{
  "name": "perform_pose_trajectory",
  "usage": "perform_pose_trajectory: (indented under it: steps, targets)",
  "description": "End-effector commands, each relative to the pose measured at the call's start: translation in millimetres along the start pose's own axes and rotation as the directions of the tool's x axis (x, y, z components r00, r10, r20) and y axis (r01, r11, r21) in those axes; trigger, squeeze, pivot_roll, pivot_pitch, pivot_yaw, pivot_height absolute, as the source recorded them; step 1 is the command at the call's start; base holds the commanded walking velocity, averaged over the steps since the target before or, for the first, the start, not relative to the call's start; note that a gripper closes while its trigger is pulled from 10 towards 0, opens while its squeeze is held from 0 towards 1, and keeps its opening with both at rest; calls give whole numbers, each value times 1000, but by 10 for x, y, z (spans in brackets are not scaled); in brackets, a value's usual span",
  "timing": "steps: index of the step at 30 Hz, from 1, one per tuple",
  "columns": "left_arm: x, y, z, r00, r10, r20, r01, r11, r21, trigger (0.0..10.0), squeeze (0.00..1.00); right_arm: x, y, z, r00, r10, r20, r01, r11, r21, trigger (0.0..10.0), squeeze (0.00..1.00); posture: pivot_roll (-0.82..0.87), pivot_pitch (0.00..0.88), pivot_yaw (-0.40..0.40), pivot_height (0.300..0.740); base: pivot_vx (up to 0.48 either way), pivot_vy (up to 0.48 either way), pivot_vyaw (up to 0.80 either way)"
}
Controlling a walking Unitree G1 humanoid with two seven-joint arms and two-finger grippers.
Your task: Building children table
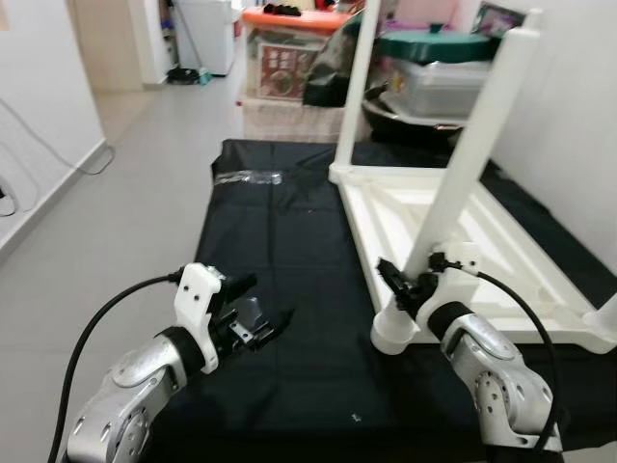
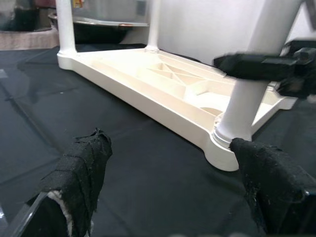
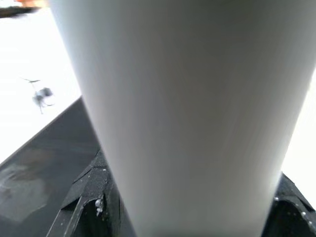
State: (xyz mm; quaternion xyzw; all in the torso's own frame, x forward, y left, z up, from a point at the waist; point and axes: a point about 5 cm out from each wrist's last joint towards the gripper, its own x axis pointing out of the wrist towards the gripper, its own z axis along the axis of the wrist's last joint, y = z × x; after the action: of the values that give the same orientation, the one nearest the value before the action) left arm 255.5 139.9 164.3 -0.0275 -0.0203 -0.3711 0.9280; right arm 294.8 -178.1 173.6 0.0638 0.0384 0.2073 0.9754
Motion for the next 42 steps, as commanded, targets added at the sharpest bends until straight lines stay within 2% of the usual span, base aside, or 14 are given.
perform_pose_trajectory:
  steps: [1, 5, 10, 11, 14, 15, 19, 23, 27, 29, 34, 35, 41, 42]
  targets:
    - [-8, 0, -41, 1000, -1, -12, 1, 1000, -9, 10000, 0, -3, 68, 96, 987, 158, 20, -157, 987, -28, 10000, 0, 55, 0, -100, 740, 0, 0, 0]
    - [2, 16, -25, 1000, 0, -8, 0, 1000, 0, 10000, 0, -77, 84, 81, 872, 483, -81, -489, 860, -144, 10000, 0, 68, 0, -104, 740, 0, 0, 0]
    - [20, 21, -9, 1000, -2, -5, 2, 1000, 7, 10000, 0, 32, 252, -44, 775, 617, -139, -632, 760, -150, 10000, 0, 82, 0, -112, 740, 0, 0, 0]
    - [29, 21, -1, 1000, -1, -3, 1, 1000, 10, 10000, 0, 78, 364, -87, 729, 668, -149, -685, 714, -145, 7569, 0, 89, 0, -118, 740, 0, 0, 0]
    - [29, 21, 6, 1000, 2, -1, -2, 1000, 12, 10000, 0, 72, 432, -82, 704, 698, -134, -711, 691, -133, 6353, 0, 92, 0, -121, 740, 0, 0, 0]
    - [13, 21, 6, 1000, 6, -1, -6, 1000, 12, 10000, 0, 56, 458, -120, 702, 698, -141, -712, 692, -119, 0, 0, 94, 0, -122, 740, 0, 0, 0]
    - [-31, 14, -12, 1000, 12, -8, -12, 1000, 8, 10000, 0, -9, 447, -214, 724, 672, -157, -687, 722, -82, 0, 0, 90, 0, -123, 740, 0, 0, 0]
    - [-35, 9, -32, 1000, 14, -13, -14, 1000, 3, 10000, 0, 166, 6, -495, 960, 36, -277, -84, 983, -161, 0, 0, 71, 0, -117, 740, 0, 0, 0]
    - [-21, -3, -39, 1000, 11, -13, -11, 1000, 0, 10000, 0, 36, -323, -607, 874, -389, -293, 339, 918, -208, 0, 0, 62, 0, -110, 740, 0, 0, 0]
    - [-14, -15, -42, 1000, 8, -13, -8, 1000, -3, 10000, 0, -218, -492, -649, 722, -643, -257, 598, 766, -238, 0, 0, 59, 0, -109, 740, 0, 0, 0]
    - [-29, -9, -44, 1000, 7, -16, -8, 1000, -6, 10000, 0, -479, -448, -611, 649, -735, -198, 679, 676, -286, 0, 0, 43, 0, -96, 740, 0, 0, 0]
    - [-30, -9, -57, 1000, 3, -21, -3, 1000, -8, 10000, 0, -509, -291, -601, 689, -688, -230, 625, 724, -292, 10000, 0, 38, 0, -94, 740, 0, 0, 0]
    - [0, -22, -68, 1000, -3, -18, 3, 1000, -14, 10000, 0, -314, -31, -510, 832, -516, -204, 491, 856, -164, 10000, 0, 29, 0, -90, 740, 0, 0, 0]
    - [6, -24, -70, 1000, -4, -18, 4, 1000, -14, 10000, 0, -271, -12, -450, 855, -492, -166, 475, 870, -131, 10000, 533, 31, 0, -91, 740, 0, 0, 0]
